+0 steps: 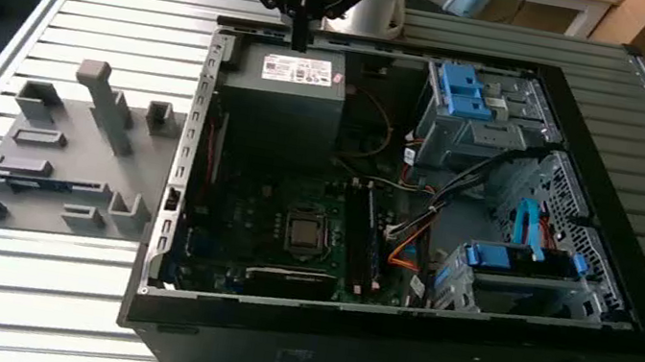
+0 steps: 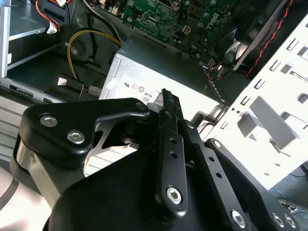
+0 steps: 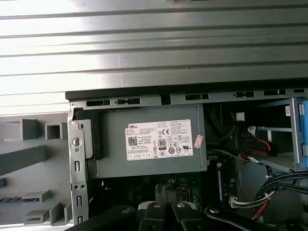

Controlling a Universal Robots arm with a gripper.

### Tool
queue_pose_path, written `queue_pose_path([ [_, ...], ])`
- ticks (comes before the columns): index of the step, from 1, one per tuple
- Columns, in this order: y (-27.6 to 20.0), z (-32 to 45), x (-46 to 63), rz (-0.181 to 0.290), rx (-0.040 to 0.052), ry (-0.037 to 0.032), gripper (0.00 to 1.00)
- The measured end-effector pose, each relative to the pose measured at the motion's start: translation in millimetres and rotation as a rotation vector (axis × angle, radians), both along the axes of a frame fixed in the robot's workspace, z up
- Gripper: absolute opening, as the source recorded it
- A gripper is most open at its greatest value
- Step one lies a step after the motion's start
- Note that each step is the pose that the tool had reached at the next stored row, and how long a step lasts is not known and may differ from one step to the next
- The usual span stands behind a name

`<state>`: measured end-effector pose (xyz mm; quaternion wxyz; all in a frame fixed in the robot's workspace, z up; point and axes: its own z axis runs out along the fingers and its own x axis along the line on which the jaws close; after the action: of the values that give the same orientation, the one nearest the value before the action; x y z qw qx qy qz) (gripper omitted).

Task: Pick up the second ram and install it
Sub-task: 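Reach for the second ram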

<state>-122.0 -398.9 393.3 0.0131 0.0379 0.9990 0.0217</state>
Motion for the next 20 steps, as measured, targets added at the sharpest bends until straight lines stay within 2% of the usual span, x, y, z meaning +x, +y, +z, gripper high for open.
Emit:
queue_pose_path([
  [20, 0.0, -0.1, -5.5, 0.0, 0.0, 0.0, 0.11],
])
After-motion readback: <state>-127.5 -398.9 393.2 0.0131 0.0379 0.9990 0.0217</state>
